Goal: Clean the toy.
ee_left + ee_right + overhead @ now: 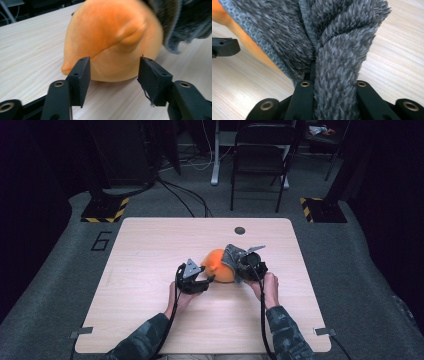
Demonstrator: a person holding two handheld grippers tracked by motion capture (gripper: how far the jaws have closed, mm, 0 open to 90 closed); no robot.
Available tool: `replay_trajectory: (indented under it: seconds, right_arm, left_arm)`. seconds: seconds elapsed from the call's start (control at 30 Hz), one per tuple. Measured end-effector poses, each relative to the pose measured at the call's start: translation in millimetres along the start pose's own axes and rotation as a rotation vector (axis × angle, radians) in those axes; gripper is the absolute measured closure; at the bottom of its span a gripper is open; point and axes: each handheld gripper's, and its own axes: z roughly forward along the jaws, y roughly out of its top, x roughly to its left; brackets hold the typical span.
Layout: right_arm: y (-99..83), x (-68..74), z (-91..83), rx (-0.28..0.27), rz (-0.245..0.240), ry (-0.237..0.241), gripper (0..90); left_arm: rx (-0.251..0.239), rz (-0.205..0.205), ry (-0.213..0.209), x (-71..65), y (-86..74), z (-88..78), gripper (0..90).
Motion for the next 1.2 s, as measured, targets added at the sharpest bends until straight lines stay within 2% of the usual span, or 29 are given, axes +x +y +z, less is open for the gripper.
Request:
replay_trajectory:
  seconds: [0.07, 0.13, 0.27, 0.3, 0.4, 0.57, 0.63, 0.83, 0.93, 0.97, 1.03, 1.07, 1.2]
  right_arm:
    - [-1.5, -2.1, 1.9, -0.001, 0.007, 0.003, 78.8]
    - [-1.2, -1.1, 1.9, -0.001, 0.001, 0.001, 78.7]
    - [-1.1, 1.0, 2.4, -0.009, -0.008, -0.003, 78.7]
    - [-1.1, 1.1, 2.3, -0.009, -0.008, -0.002, 78.7]
    - [-0.5, 1.7, 0.8, -0.008, -0.011, -0.006, 78.7]
    - [5.6, 3.5, -13.5, -0.031, -0.012, -0.02, 78.7]
    - [9.1, 6.3, -21.9, -0.064, -0.023, -0.015, 78.7]
    - [21.1, 30.7, -45.8, -0.148, -0.091, 0.004, 78.7]
    - [22.0, 43.4, -39.6, -0.131, -0.133, 0.006, 78.7]
    - [20.9, 44.8, -35.0, -0.119, -0.133, -0.001, 78.7]
    - [18.4, 40.0, -27.2, -0.114, -0.128, 0.001, 78.7]
    - [17.1, 38.0, -25.0, -0.108, -0.103, 0.003, 78.7]
    - [12.1, 25.5, -19.0, -0.088, -0.087, -0.012, 78.8]
  left_arm:
    - [0.001, 0.008, 0.011, -0.8, -1.5, 4.7, 41.4]
    - [-0.006, 0.017, 0.017, -3.3, -2.6, 8.0, 44.2]
    - [-0.02, 0.02, 0.005, -3.7, -4.1, 12.9, 65.5]
    - [-0.019, 0.029, 0.015, -4.1, -4.1, 13.7, 72.6]
    - [-0.021, 0.033, 0.018, -5.1, -3.5, 13.2, 79.7]
    - [-0.033, 0.025, 0.019, -2.7, -0.9, 9.8, 83.2]
    - [-0.036, 0.033, 0.016, -2.8, 1.0, 8.2, 84.0]
    - [-0.049, 0.042, -0.016, -10.1, 9.8, 0.6, 85.0]
    - [-0.05, 0.049, -0.023, -13.7, 11.9, -0.6, 85.0]
    - [-0.045, 0.045, -0.026, -13.5, 10.7, 1.0, 84.9]
    - [-0.035, 0.028, -0.034, -11.8, 8.3, 3.1, 84.8]
    - [-0.034, 0.033, -0.034, -11.8, 7.9, 4.3, 84.8]
    - [-0.031, 0.033, -0.033, -10.5, 7.3, 5.2, 84.5]
